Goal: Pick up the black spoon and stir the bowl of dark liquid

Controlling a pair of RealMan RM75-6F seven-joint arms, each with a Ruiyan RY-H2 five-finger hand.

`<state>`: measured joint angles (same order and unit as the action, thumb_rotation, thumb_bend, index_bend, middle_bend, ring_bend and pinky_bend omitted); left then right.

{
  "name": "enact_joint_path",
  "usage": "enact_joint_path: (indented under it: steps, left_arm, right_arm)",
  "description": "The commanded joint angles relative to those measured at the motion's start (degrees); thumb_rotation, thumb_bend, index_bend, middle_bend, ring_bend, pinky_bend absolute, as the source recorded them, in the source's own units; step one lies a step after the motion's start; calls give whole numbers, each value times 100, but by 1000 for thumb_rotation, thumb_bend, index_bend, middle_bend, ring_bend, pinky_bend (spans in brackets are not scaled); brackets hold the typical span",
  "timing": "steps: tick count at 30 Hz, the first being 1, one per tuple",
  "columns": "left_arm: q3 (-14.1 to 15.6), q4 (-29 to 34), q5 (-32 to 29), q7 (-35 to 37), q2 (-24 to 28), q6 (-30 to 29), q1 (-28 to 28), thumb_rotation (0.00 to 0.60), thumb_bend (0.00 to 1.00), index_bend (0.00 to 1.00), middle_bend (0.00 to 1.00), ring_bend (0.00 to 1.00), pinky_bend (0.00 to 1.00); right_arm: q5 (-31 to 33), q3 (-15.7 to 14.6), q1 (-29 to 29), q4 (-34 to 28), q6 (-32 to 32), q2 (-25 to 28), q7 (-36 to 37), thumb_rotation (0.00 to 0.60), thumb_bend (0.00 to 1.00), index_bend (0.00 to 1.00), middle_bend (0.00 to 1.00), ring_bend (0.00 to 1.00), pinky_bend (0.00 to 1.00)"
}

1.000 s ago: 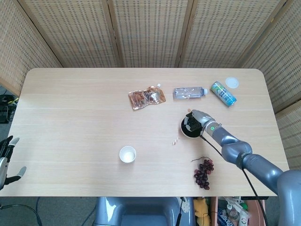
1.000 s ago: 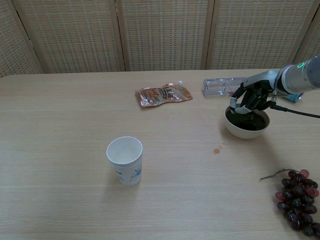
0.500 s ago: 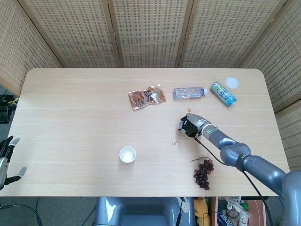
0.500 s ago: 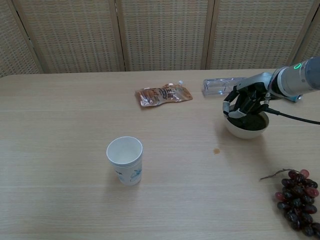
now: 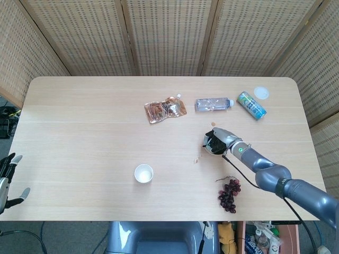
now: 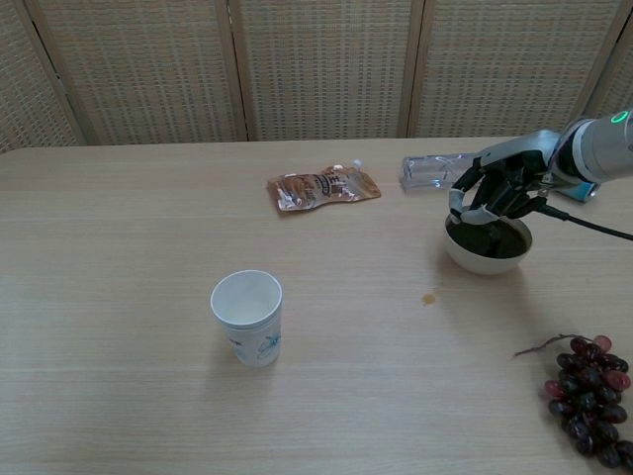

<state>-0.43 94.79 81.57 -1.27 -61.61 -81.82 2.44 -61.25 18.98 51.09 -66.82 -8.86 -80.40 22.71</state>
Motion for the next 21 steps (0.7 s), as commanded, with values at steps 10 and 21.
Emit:
enact_joint_path:
  steps: [10, 21]
  left_arm:
    - [24, -51, 20, 86, 14, -47, -52, 600, 313, 0, 0, 0, 0]
    - [31, -83, 34, 137, 6, -67, -76, 600, 313, 0, 0, 0, 0]
  right_arm:
    - [140, -262, 84, 136, -118, -154, -64, 600, 301, 611, 949, 978, 1000]
    - [271, -414, 147, 88, -316, -129, -156, 600, 0, 447, 955, 977, 1000]
